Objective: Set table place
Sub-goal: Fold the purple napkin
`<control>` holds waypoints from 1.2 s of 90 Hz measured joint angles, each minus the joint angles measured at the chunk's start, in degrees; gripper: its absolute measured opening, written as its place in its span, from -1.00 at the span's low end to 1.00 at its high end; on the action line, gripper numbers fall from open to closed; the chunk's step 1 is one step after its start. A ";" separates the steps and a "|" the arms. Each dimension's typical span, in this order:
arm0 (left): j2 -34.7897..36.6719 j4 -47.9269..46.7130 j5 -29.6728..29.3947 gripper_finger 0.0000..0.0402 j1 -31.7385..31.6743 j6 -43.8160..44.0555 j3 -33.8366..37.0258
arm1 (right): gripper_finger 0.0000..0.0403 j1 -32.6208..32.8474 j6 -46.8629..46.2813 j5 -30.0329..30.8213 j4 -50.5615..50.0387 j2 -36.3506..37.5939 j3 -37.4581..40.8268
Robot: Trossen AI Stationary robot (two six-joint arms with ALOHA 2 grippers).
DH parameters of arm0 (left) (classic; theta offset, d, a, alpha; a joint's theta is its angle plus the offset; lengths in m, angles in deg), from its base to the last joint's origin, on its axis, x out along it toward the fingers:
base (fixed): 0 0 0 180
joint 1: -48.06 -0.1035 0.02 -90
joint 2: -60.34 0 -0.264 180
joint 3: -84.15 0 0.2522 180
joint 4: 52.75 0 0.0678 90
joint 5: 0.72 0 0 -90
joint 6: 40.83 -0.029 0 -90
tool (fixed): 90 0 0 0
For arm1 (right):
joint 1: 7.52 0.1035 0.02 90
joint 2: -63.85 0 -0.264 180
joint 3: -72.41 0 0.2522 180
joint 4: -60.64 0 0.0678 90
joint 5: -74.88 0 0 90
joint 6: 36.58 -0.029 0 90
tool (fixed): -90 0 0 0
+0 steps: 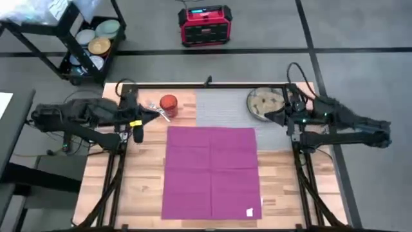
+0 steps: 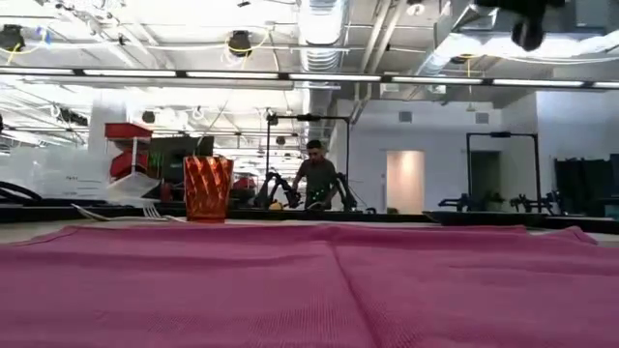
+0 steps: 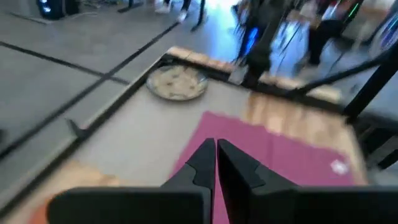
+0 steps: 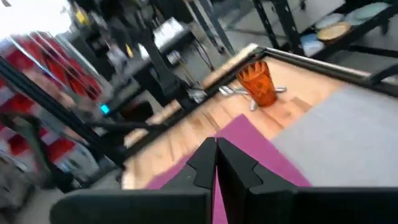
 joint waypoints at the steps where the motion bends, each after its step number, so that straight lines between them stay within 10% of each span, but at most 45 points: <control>1: -0.99 -1.42 -0.01 -1.00 -0.19 -0.29 -1.47 | -1.00 0.00 0.50 -0.06 -1.48 -1.07 -1.51; 18: -17.19 -26.26 -0.02 -1.00 -4.19 -1.92 -23.46 | -1.00 0.00 7.98 -0.35 -24.64 -17.55 -24.76; 31: -25.33 -36.35 1.33 -1.00 -7.33 -1.24 -27.49 | -1.00 0.00 13.03 -0.19 -35.09 -25.74 -33.13; 108: -27.86 10.53 23.79 -0.72 -21.23 5.91 28.71 | -1.00 4.33 12.07 8.32 -30.57 -27.09 -32.85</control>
